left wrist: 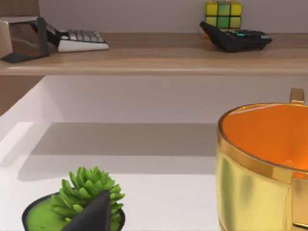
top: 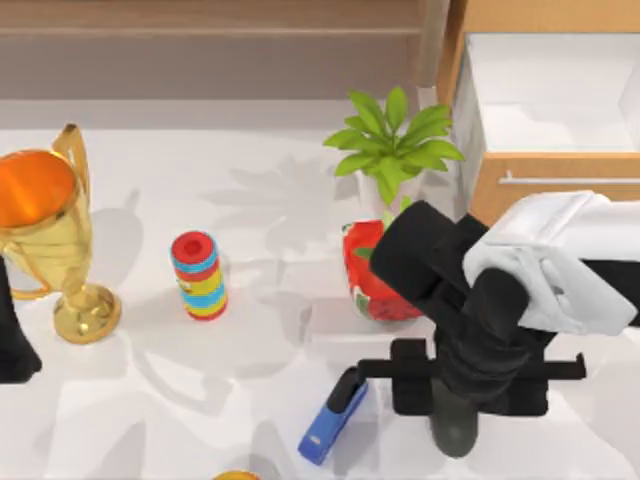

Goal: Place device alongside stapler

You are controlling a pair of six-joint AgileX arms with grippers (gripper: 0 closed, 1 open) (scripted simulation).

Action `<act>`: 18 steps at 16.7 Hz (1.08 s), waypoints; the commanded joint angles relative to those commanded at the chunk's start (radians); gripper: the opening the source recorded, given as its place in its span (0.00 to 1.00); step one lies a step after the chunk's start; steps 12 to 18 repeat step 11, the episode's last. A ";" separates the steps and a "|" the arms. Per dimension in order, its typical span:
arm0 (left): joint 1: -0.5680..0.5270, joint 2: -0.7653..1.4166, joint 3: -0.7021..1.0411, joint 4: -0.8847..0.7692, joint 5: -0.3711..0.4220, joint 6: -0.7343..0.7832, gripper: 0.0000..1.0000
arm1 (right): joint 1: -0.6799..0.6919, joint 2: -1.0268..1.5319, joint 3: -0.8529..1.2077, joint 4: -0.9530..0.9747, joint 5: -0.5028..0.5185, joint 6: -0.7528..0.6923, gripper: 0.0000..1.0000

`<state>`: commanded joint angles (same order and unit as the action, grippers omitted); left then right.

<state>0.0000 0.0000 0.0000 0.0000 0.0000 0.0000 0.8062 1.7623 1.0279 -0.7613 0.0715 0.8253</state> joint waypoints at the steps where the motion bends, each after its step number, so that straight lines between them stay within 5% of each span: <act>1: 0.000 0.000 0.000 0.000 0.000 0.000 1.00 | 0.000 0.000 0.000 0.000 0.000 0.000 0.68; 6: 0.000 0.000 0.000 0.000 0.000 0.000 1.00 | 0.000 0.000 0.000 0.000 0.000 0.000 1.00; 18: 0.000 0.000 0.000 0.000 0.000 0.000 1.00 | 0.000 0.000 0.000 0.000 0.000 0.000 1.00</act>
